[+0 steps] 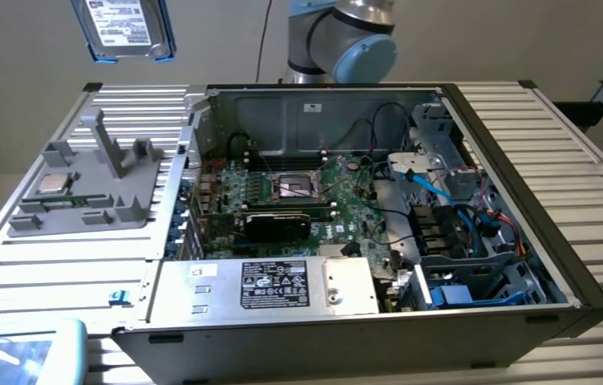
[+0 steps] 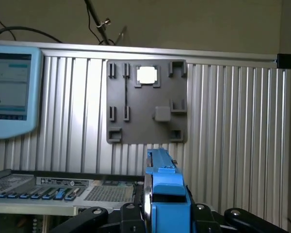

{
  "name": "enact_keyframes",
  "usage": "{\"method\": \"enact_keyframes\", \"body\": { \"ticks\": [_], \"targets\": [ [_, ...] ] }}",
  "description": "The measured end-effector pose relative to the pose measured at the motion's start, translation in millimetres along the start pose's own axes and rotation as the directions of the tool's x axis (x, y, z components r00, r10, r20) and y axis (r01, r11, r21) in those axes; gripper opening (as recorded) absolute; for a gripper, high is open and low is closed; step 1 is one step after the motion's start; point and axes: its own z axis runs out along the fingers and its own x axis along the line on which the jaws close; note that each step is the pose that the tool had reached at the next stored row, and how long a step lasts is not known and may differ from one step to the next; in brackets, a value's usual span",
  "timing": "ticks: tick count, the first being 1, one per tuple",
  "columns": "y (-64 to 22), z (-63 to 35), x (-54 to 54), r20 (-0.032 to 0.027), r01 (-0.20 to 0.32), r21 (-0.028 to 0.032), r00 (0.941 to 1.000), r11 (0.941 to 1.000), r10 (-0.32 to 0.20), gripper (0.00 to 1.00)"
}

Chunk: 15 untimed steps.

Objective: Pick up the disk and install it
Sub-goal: 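Pick up the disk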

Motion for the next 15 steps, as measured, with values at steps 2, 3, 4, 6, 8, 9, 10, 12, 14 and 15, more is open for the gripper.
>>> {"method": "enact_keyframes", "body": {
  "ticks": [2, 3, 4, 6, 8, 9, 10, 12, 14, 15],
  "targets": [
    [-2.7, -0.3, 4.4, 0.0001, 0.000, 0.0004, 1.0000, 1.0000, 0.000, 0.37],
    [-3.8, -0.5, 7.0, 0.0001, 0.000, 0.0005, 1.0000, 1.0000, 0.000, 0.37],
    [-4.9, -0.7, 9.5, 0.0000, 0.000, 0.0006, 1.0000, 1.0000, 0.000, 0.37],
    [-6.9, -1.0, 14.7, 0.0000, 0.000, 0.0012, 1.0000, 1.0000, 0.000, 0.37],
    [-9.5, -1.6, 19.7, 0.0000, 0.000, 0.0015, 1.0000, 1.0000, 0.000, 0.37],
    [-11.3, -1.8, 22.3, 0.0001, 0.000, 0.0014, 1.0000, 1.0000, 0.000, 0.37],
    [-13.1, -2.1, 24.9, 0.0001, 0.000, 0.0015, 1.0000, 1.0000, 0.000, 0.37],
    [-17.3, -2.7, 30.3, 0.0000, 0.000, 0.0015, 1.0000, 1.0000, 0.000, 0.37],
    [-22.3, -3.3, 35.4, 0.0000, 0.000, 0.0014, 1.0000, 1.0000, 0.000, 0.37],
    [-25.0, -3.6, 38.0, 0.0000, 0.000, 0.0014, 1.0000, 1.0000, 0.000, 0.37]
  ]
}}
